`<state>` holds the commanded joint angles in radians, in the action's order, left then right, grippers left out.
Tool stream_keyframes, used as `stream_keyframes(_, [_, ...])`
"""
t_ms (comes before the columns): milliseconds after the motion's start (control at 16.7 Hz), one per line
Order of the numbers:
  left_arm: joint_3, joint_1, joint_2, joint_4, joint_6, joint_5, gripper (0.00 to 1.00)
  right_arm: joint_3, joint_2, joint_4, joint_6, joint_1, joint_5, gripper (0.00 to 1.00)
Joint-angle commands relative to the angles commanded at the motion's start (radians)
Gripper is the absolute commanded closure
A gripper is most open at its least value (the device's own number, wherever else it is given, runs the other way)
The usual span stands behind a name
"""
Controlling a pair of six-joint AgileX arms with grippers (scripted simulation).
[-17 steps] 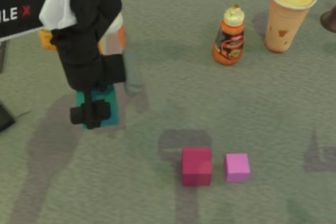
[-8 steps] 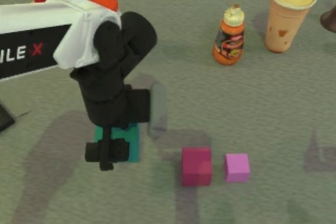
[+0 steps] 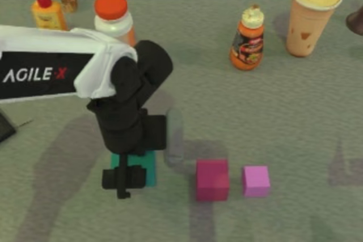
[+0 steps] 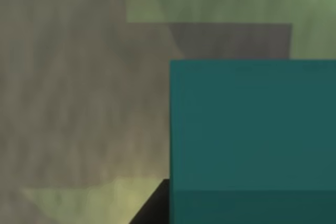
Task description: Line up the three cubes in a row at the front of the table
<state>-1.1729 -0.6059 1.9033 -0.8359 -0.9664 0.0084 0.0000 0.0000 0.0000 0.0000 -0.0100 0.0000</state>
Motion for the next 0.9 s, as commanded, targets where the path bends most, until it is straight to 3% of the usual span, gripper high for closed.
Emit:
stream_keyframes(360, [0.037,-0.005,0.033,0.061,0.001,0.0,1.0,0.0,0.0,0.0,0.0,0.0,0.0,0.0])
stream_keyframes(900, [0.037,-0.005,0.033,0.061,0.001,0.0,0.32,0.0,0.0,0.0,0.0,0.0,0.0,0.0])
